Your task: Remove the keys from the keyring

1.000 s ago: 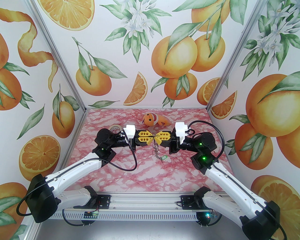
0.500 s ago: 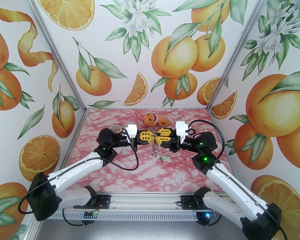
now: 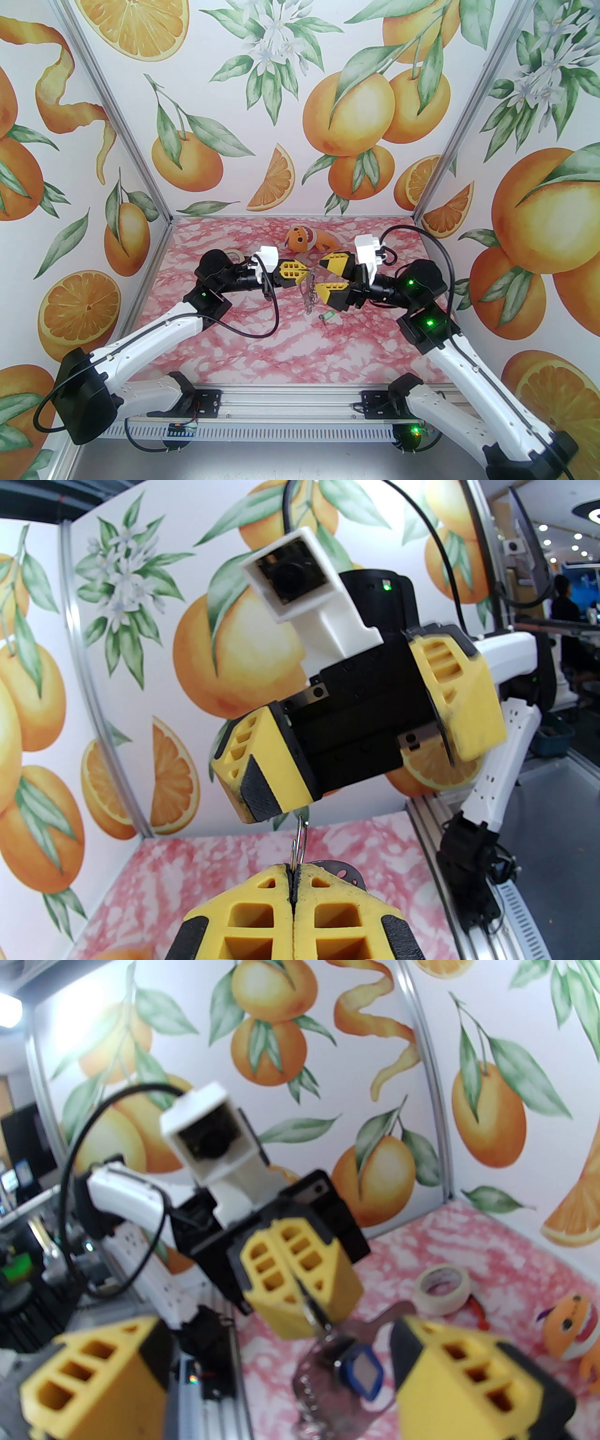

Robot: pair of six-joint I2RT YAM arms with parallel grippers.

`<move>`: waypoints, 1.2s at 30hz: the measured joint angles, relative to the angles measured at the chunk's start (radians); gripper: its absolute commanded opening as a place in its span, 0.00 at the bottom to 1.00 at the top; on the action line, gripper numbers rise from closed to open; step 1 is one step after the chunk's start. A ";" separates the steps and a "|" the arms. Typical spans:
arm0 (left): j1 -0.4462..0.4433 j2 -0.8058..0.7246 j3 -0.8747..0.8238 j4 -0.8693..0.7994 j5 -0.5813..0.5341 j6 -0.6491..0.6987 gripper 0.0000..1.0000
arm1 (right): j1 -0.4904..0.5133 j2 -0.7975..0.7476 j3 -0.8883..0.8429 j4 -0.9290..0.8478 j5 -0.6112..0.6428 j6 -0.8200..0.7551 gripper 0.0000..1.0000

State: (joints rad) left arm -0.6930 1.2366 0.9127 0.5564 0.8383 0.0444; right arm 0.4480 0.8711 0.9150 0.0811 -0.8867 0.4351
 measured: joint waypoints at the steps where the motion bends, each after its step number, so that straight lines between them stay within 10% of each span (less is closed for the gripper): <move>1: 0.000 0.000 0.001 -0.003 0.003 0.000 0.00 | -0.004 0.000 0.004 -0.006 0.000 0.018 0.87; 36: 0.006 0.040 0.071 -0.067 0.051 0.015 0.00 | -0.011 0.074 0.115 -0.250 -0.077 0.091 0.83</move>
State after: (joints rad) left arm -0.6872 1.2762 0.9836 0.4892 0.8890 0.0593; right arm 0.4370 0.9455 1.0298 -0.1692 -0.9638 0.5259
